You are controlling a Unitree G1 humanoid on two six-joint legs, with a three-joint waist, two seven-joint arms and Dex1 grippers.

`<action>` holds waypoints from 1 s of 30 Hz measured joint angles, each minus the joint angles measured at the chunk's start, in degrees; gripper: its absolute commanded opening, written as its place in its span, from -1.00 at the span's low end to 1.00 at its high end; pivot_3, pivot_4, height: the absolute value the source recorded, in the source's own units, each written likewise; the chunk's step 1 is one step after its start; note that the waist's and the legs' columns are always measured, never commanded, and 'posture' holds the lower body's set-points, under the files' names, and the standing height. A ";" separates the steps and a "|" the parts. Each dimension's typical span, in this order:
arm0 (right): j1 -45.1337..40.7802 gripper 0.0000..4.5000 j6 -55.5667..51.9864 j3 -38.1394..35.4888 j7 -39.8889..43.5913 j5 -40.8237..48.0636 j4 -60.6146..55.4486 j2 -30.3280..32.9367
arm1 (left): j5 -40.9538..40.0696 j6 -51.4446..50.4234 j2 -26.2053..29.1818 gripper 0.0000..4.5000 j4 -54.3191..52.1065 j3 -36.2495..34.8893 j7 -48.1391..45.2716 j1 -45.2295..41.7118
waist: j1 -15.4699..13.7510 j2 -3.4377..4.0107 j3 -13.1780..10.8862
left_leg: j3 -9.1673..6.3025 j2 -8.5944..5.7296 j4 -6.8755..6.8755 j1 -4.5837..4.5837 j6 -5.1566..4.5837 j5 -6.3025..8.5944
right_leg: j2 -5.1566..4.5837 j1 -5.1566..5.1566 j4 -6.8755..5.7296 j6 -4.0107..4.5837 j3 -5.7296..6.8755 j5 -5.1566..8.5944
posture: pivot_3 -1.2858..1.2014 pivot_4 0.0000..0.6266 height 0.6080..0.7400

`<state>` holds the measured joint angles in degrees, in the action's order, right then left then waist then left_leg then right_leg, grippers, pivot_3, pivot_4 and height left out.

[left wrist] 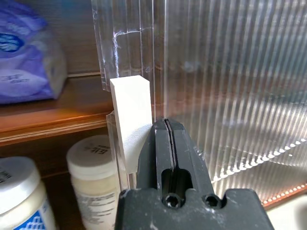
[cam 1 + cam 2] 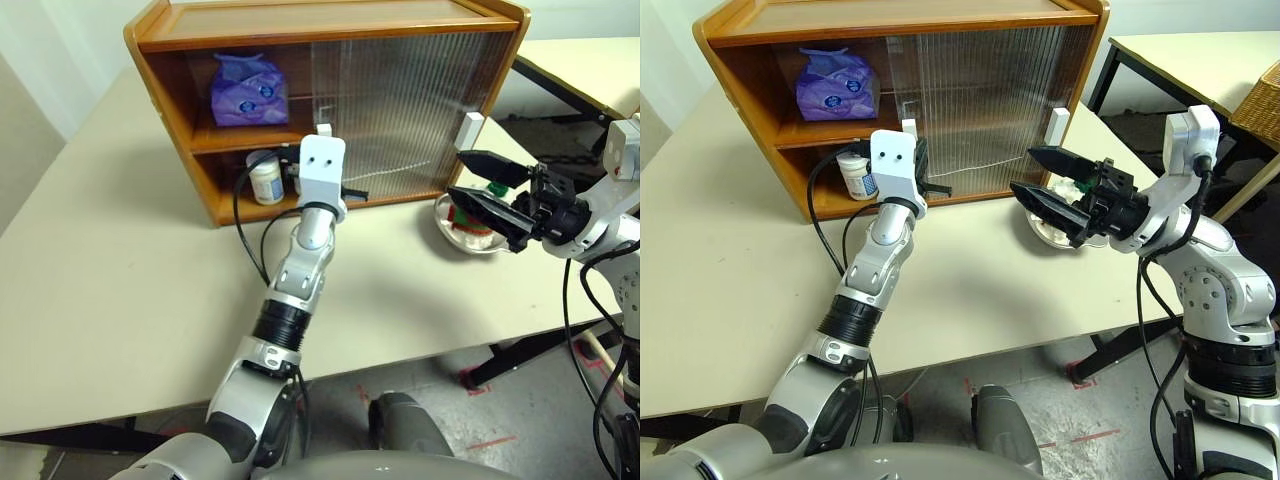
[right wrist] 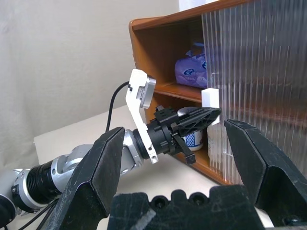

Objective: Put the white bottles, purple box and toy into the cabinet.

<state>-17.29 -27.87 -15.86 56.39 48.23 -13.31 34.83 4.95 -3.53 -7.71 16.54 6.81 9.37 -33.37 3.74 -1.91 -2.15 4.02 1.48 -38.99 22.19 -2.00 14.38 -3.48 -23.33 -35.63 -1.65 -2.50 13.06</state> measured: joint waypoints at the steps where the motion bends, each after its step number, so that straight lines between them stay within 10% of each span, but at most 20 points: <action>1: -0.01 1.00 0.00 0.02 0.02 0.00 0.00 -0.01 | 0.00 -0.01 -0.01 -0.99 -0.11 -0.33 0.45 0.01 | 0.00 0.00 0.00 | 0.00 0.00 0.00 0.00 0.00 0.00 | 0.00 0.00 0.00 0.00 0.00 0.00 | -0.04 -1.00 1.00; 30: -2.80 1.00 0.58 2.93 2.41 -1.47 3.65 -2.29 | 0.98 -10.15 4.23 -0.99 -14.73 -10.64 10.03 6.93 | -1.78 -0.01 0.00 | -0.05 0.11 0.00 -0.06 -0.02 -0.01 | 0.21 0.00 -0.04 0.15 -0.06 -0.10 | 0.05 -1.00 1.00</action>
<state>-20.09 -27.29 -12.94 58.81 46.76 -9.65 32.54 5.92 -13.68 -3.48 1.82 -3.83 19.40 -26.43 1.96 -1.92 -2.15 3.97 1.59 -38.99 22.13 -2.02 14.37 -3.27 -23.34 -35.67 -1.50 -2.56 12.96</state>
